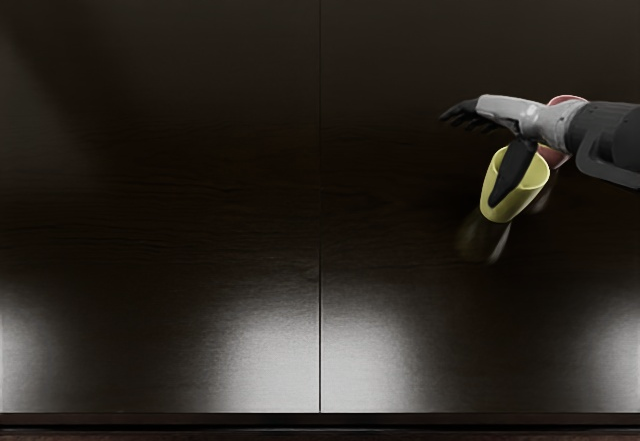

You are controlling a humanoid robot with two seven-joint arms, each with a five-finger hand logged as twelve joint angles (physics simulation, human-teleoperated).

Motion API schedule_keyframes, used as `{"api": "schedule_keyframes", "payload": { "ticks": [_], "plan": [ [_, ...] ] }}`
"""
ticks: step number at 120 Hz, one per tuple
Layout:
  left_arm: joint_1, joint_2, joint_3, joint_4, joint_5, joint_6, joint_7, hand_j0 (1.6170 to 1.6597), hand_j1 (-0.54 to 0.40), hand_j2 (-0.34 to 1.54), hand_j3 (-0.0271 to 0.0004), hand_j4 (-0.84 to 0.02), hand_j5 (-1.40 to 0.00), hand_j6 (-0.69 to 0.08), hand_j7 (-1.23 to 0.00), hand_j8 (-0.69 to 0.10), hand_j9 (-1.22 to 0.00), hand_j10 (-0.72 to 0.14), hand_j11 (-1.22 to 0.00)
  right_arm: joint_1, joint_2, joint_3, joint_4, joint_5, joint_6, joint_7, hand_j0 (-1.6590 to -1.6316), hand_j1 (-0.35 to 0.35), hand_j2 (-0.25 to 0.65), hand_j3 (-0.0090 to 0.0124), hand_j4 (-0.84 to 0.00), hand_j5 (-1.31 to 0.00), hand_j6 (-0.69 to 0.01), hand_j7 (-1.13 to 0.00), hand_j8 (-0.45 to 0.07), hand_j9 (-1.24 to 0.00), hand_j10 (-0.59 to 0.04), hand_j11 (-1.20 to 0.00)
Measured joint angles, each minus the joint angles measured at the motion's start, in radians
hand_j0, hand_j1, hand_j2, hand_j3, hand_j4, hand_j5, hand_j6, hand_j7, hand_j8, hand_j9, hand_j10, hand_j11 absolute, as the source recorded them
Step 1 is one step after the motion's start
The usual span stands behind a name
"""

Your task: Pick up cup and place in cup with right hand

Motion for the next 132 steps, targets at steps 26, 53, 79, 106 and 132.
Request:
{"api": "schedule_keyframes", "payload": {
  "ticks": [26,53,79,106,132],
  "plan": [
    [0.000,0.000,0.000,0.000,0.000,0.000,0.000,1.6581,0.349,0.00,-0.0001,0.000,0.00,0.000,0.00,0.000,0.00,0.000,0.00,-0.018,0.010,-0.004,-0.019,-0.079,-0.033,0.000,-1.6580,-0.133,-0.034,0.0000,-0.186,-0.24,-0.188,-0.24,-0.187,-0.24,-0.185,-0.24],
    [0.000,0.000,0.000,0.000,0.000,0.000,-0.001,1.6581,0.349,0.00,-0.0001,0.000,0.00,0.000,0.00,0.000,0.00,0.000,0.00,-0.055,0.011,-0.005,-0.025,-0.111,-0.046,0.000,-1.6580,-0.110,-0.037,0.0000,-0.206,-0.26,-0.208,-0.26,-0.206,-0.26,-0.205,-0.26],
    [0.000,0.000,0.000,0.000,0.000,0.000,0.000,1.6581,0.349,0.00,-0.0001,0.000,0.00,0.000,0.00,0.000,0.00,0.000,0.00,-0.073,0.011,-0.004,-0.029,-0.127,-0.050,0.000,-1.6580,-0.059,-0.046,0.0000,-0.249,-0.32,-0.251,-0.32,-0.249,-0.32,-0.248,-0.32],
    [0.000,0.000,0.000,0.000,0.000,0.000,0.000,1.6581,0.349,0.00,-0.0001,0.000,0.00,0.000,0.00,0.000,0.00,0.000,0.00,-0.094,0.013,-0.005,-0.040,-0.149,-0.080,0.000,-1.6580,-0.025,-0.051,0.0000,-0.277,-0.35,-0.279,-0.35,-0.277,-0.35,-0.276,-0.35],
    [0.000,0.000,0.000,0.000,0.000,0.000,0.000,1.6581,0.349,0.00,-0.0001,0.000,0.00,0.000,0.00,0.000,0.00,0.000,0.00,-0.107,0.013,-0.005,-0.045,-0.163,-0.087,0.000,-1.6580,0.025,-0.057,0.0001,-0.328,-0.40,-0.326,-0.41,-0.329,-0.40,-0.278,-0.41]
  ]
}}
